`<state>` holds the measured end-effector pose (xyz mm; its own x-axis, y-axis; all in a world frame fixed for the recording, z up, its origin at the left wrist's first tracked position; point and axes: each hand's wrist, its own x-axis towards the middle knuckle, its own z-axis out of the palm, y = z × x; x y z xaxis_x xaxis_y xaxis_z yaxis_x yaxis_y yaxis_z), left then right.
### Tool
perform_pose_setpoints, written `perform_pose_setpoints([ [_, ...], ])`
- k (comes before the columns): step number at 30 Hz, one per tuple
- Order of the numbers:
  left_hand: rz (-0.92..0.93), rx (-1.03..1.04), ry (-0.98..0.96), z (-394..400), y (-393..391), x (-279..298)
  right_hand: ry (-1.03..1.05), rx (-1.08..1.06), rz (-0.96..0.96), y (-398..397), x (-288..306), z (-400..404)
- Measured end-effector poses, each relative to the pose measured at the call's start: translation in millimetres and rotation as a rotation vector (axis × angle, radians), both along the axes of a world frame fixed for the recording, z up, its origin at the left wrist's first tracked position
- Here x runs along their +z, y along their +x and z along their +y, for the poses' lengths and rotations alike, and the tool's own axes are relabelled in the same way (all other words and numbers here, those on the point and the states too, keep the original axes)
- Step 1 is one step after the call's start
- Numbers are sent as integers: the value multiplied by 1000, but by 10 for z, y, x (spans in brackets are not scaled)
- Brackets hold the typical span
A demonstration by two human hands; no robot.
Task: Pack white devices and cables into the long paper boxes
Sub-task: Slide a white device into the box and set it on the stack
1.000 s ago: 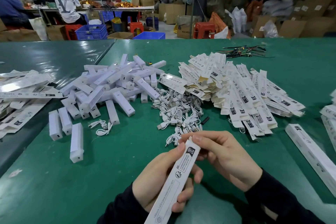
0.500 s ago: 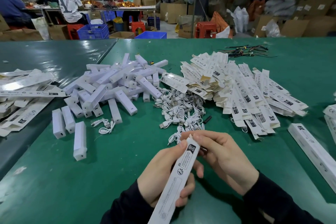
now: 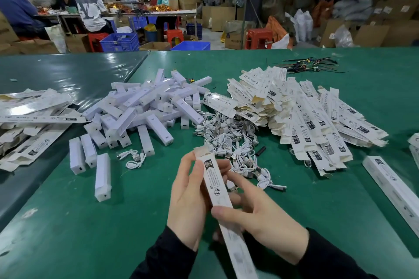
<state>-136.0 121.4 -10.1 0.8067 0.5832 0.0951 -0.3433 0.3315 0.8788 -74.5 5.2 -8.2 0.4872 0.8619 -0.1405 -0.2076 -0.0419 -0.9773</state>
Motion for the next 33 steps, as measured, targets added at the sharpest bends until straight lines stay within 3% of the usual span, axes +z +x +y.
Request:
perform_pose_setpoints([
  [2, 20, -24, 19, 92, -17, 15, -13, 4, -81, 103, 40, -44],
  [6, 86, 15, 115, 264, -38, 22, -140, -34, -460, 289, 119, -163],
  [9, 101, -33, 145, 271, -56, 29, -150, -29, -547, 310, 77, -205],
  [13, 103, -56, 156, 269, -63, 30, -130, 2, -524, 284, 45, -182],
  [19, 80, -210, 204, 138, -61, 48, -50, 57, -268, 43, 51, -86],
  [24, 150, -239, 225, 69, -49, 15, -262, 68, -471, 63, 115, -118],
  [26, 186, -323, 166, 90, -64, 30, -270, -35, -431, 144, 209, -180],
  [28, 217, -496, 93, 87, -84, 43, -191, -299, -535, 248, 224, -225],
  [30, 251, -599, 95, 66, -99, 22, -99, -458, -495, 324, 173, -232],
  [33, 230, -637, 51, 58, -109, 1, -82, -366, -244, 303, 164, -184],
])
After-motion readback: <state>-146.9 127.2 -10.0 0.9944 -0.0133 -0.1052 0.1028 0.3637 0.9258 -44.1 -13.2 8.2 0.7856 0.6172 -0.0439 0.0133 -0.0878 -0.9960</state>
